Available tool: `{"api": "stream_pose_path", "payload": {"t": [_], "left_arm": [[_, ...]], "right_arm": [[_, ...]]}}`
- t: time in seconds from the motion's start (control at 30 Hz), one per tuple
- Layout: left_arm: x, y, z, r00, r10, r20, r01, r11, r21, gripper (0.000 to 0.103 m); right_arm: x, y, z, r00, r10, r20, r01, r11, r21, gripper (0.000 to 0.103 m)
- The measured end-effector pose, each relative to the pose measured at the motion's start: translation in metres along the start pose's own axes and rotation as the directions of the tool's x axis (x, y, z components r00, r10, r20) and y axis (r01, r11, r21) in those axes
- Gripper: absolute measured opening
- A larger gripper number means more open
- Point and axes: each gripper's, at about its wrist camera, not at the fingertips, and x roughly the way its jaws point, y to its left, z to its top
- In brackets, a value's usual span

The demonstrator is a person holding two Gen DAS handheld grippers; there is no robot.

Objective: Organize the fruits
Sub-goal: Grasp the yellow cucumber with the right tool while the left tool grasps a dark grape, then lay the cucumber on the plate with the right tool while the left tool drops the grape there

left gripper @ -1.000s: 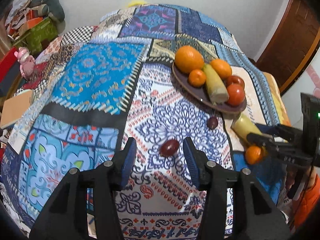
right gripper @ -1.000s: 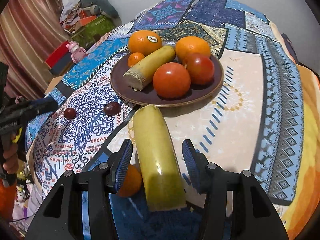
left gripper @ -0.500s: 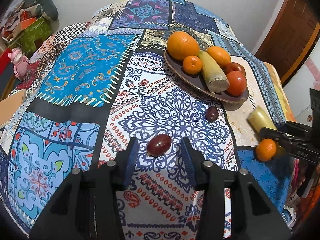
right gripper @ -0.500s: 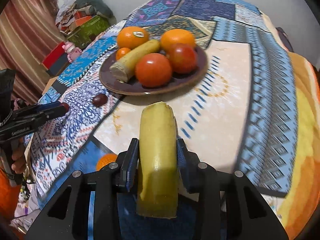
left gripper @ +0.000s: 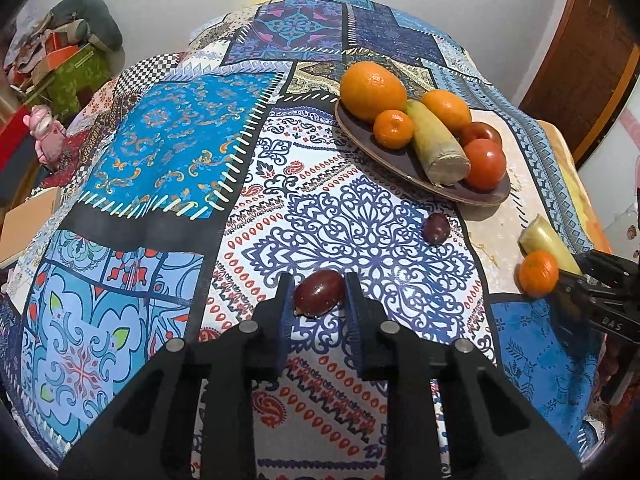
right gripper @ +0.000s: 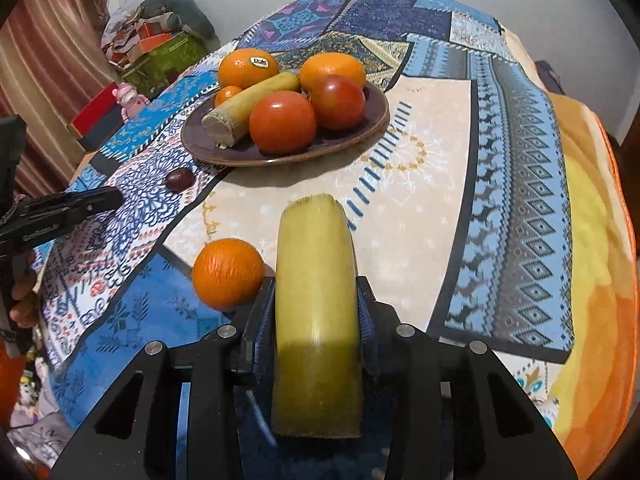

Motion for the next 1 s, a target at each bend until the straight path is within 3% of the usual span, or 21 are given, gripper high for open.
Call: {"api": "stream_pose_path", "payload": {"t": [0.37, 0.7, 1.0], "left_arm": [[-0.019, -0.011, 0.014, 0.998, -0.035, 0.051, 0.034, 0.999, 0.021, 0.024], [-0.026, -0.032, 0.043, 0.991, -0.079, 0.113, 0.073, 0.996, 0.051, 0.024], [-0.010, -0.036, 0.064, 0.990, -0.083, 0.113, 0.078, 0.996, 0.049, 0.024]], "right_arm": [[-0.020, -0.005, 0.010, 0.996, -0.017, 0.086, 0.014, 0.999, 0.035, 0.034], [-0.034, 0.014, 0.053, 0.985, -0.020, 0.173, 0.030, 0.998, -0.052, 0.034], [-0.023, 0.019, 0.084, 0.979, -0.022, 0.204, 0.040, 0.995, -0.086, 0.034]]}}
